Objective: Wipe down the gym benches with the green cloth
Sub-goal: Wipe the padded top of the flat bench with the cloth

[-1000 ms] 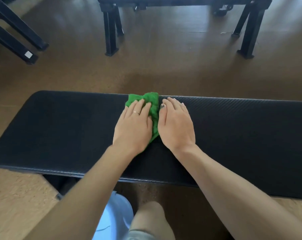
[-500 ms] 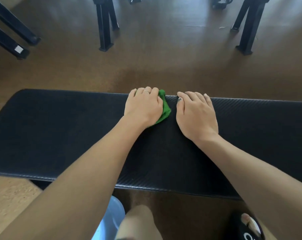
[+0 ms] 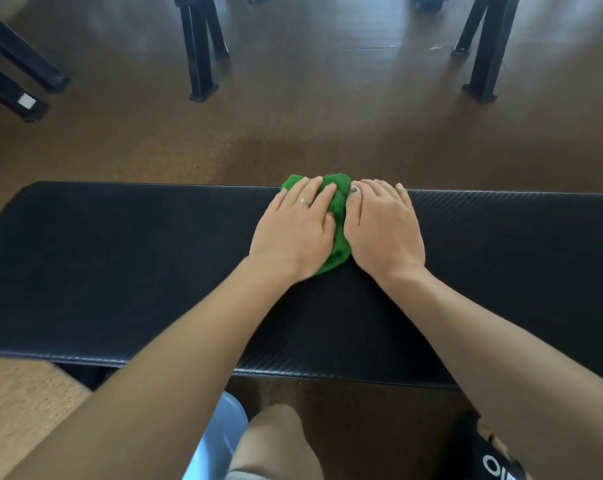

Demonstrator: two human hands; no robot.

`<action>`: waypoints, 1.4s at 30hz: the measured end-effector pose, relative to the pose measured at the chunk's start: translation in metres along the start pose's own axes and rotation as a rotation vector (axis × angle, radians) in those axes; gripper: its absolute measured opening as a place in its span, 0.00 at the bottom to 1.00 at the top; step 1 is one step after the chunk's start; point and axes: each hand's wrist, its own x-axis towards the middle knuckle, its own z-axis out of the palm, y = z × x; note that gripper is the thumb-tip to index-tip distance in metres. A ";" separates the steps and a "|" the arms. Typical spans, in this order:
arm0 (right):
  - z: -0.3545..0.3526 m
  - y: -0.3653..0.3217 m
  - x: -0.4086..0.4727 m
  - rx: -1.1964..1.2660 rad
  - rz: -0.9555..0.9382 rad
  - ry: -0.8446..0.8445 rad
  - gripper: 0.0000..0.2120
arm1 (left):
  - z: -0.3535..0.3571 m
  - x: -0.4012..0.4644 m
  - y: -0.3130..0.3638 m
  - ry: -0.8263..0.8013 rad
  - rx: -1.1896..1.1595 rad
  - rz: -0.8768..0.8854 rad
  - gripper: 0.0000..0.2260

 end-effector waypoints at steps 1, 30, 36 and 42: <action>0.000 0.000 -0.001 0.012 0.001 0.002 0.27 | 0.000 0.014 0.001 0.009 -0.011 -0.014 0.23; -0.053 -0.002 -0.135 -0.176 -0.033 -0.256 0.29 | 0.019 -0.173 0.008 0.117 0.015 0.033 0.24; -0.047 -0.001 -0.129 -0.174 -0.004 -0.202 0.28 | 0.010 -0.087 0.010 0.108 -0.032 -0.079 0.24; -0.049 0.002 -0.138 -0.155 -0.021 -0.172 0.28 | 0.022 -0.168 0.014 0.229 -0.006 -0.003 0.24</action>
